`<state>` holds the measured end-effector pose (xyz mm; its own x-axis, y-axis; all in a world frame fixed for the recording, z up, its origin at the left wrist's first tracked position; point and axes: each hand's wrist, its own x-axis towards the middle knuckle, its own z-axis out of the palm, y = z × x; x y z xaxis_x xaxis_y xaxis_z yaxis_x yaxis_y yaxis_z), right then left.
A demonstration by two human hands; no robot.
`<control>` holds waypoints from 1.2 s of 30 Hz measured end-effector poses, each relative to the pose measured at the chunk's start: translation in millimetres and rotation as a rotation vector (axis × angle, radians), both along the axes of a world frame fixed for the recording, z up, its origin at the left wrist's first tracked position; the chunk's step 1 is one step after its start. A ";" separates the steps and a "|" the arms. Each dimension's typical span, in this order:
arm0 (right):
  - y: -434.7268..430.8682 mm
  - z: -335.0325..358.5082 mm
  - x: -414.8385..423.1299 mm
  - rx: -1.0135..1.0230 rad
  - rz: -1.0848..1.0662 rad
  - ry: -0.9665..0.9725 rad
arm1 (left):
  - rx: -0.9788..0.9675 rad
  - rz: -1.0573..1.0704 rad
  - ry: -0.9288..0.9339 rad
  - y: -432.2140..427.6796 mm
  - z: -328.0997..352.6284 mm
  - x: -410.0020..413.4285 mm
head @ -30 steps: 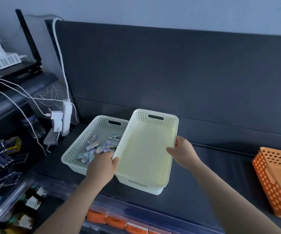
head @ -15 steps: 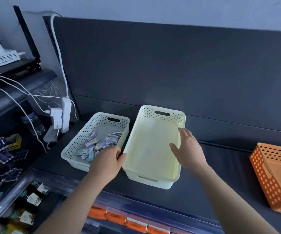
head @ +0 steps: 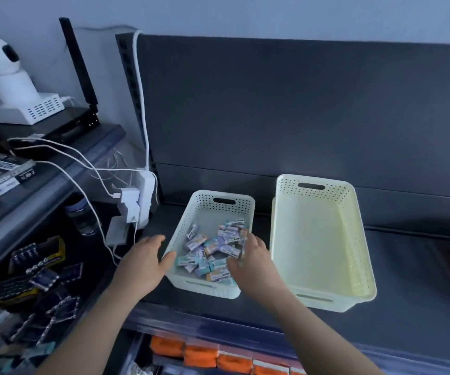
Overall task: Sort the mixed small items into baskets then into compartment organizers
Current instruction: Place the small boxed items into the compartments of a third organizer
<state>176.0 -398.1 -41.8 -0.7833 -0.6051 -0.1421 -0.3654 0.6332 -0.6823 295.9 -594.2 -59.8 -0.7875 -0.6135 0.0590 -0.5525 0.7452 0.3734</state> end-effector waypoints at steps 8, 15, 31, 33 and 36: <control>-22.7 -29.8 6.5 0.051 -0.312 -0.266 | 0.420 -0.118 0.029 -29.5 -28.5 -18.0; -18.1 -0.4 23.8 -0.125 -0.307 -0.234 | 0.457 -0.127 0.234 -29.1 0.1 2.3; 147.8 109.4 3.6 -0.481 -0.568 0.116 | 0.488 -0.485 0.648 121.4 127.7 -79.0; 189.0 106.5 0.5 -0.501 -0.633 0.108 | 0.488 -0.536 0.617 160.3 120.9 -101.1; 257.6 104.5 -9.1 -0.549 -0.696 0.068 | 0.496 -0.595 0.571 224.8 107.2 -135.7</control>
